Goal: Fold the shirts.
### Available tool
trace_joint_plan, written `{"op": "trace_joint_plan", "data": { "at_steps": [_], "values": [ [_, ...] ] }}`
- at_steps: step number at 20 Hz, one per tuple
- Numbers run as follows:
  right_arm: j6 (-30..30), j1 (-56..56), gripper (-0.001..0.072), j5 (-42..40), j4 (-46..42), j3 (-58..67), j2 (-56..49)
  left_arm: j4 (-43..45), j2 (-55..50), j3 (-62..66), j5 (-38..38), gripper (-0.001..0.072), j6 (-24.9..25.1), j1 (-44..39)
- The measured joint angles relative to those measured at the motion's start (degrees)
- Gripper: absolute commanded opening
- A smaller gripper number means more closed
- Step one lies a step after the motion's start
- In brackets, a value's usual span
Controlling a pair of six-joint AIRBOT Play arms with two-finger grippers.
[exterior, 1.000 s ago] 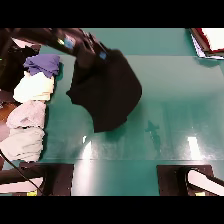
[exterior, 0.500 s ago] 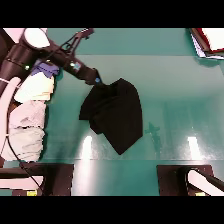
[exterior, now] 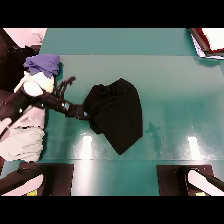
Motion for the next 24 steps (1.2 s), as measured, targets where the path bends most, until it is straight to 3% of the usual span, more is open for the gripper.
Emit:
{"op": "trace_joint_plan", "data": {
  "at_steps": [5, 8, 13, 21, 22, 24],
  "values": [
    [-0.1, 0.0, 0.0019, 0.5, 0.0, 0.0, -0.1, -0.7, 1.6, -4.2, 11.9, 0.0602, 0.4, 3.1],
    [-0.1, 0.0, 0.0019, 0.9, 0.0, 0.0, -0.1, -1.4, -0.9, -2.0, 14.2, 0.0602, 1.9, 7.4],
    [-0.1, 0.0, 0.0019, 1.1, 0.0, 0.0, -0.1, -5.6, -12.1, 4.7, 7.8, 0.0601, 9.3, 10.5],
    [-0.1, 0.0, 0.0019, 1.1, 0.0, 0.0, -0.1, -8.4, -23.0, 10.6, 0.9, 0.0600, 12.2, 11.2],
    [-0.1, 0.0, 0.0019, 1.1, 0.0, 0.0, -0.1, -8.6, -23.3, 10.8, 0.9, 0.0564, 12.3, 11.0],
    [-0.1, 0.0, 0.0019, 1.4, 0.0, 0.0, -0.1, -8.1, -23.8, 10.9, 1.9, 0.0073, 12.4, 10.0]
  ]
}}
